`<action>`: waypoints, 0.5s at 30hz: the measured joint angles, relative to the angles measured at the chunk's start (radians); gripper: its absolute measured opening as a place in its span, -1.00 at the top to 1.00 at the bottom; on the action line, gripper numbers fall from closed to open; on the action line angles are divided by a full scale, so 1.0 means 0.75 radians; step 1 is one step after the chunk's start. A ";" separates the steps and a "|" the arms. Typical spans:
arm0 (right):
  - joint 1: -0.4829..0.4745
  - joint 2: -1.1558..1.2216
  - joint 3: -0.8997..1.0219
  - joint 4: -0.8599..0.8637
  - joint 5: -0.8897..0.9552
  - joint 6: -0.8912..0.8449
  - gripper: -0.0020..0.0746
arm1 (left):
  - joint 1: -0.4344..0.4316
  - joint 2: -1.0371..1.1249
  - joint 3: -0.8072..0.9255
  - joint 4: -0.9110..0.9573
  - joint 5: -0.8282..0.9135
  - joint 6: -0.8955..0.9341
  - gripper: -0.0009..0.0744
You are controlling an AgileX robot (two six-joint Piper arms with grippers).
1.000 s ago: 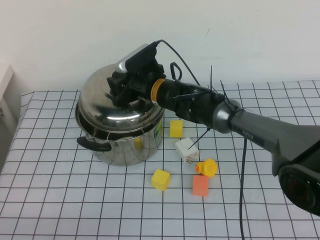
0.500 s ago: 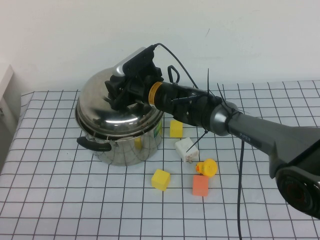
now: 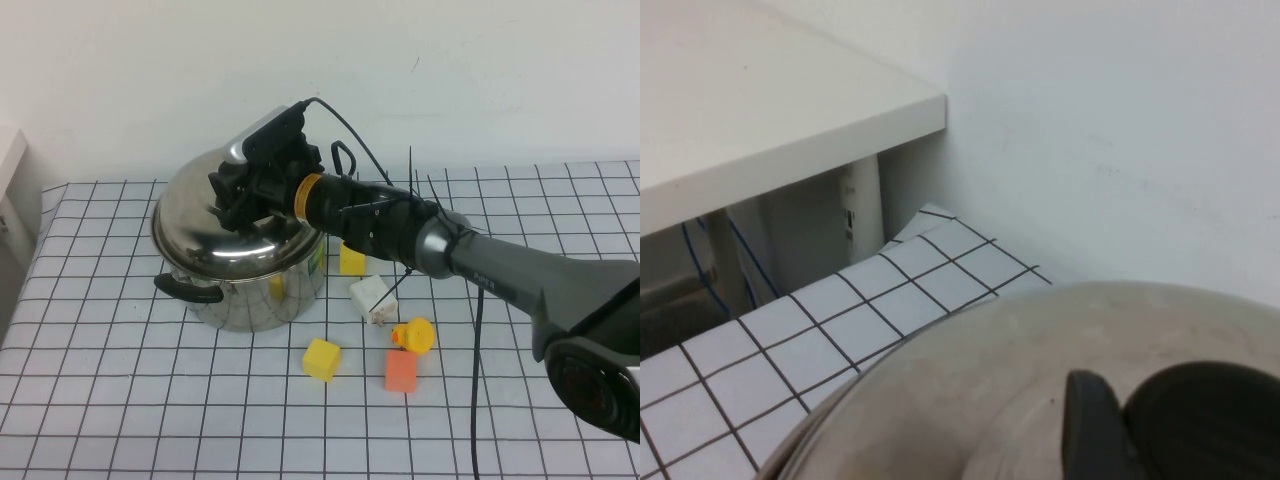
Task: Cover the pot
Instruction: Place the pot lid on the pot
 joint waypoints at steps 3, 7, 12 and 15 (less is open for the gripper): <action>0.000 0.001 0.000 0.000 0.000 0.001 0.04 | 0.000 0.000 0.000 0.000 0.000 0.000 0.98; 0.000 0.003 0.000 0.000 0.000 0.003 0.04 | 0.000 0.000 0.000 0.000 0.000 0.000 0.98; 0.000 0.003 0.000 0.000 0.000 0.008 0.04 | 0.000 0.000 0.000 0.000 0.000 0.000 0.98; 0.000 0.006 0.000 0.000 0.000 0.054 0.03 | 0.000 0.000 0.000 0.000 0.000 0.000 0.98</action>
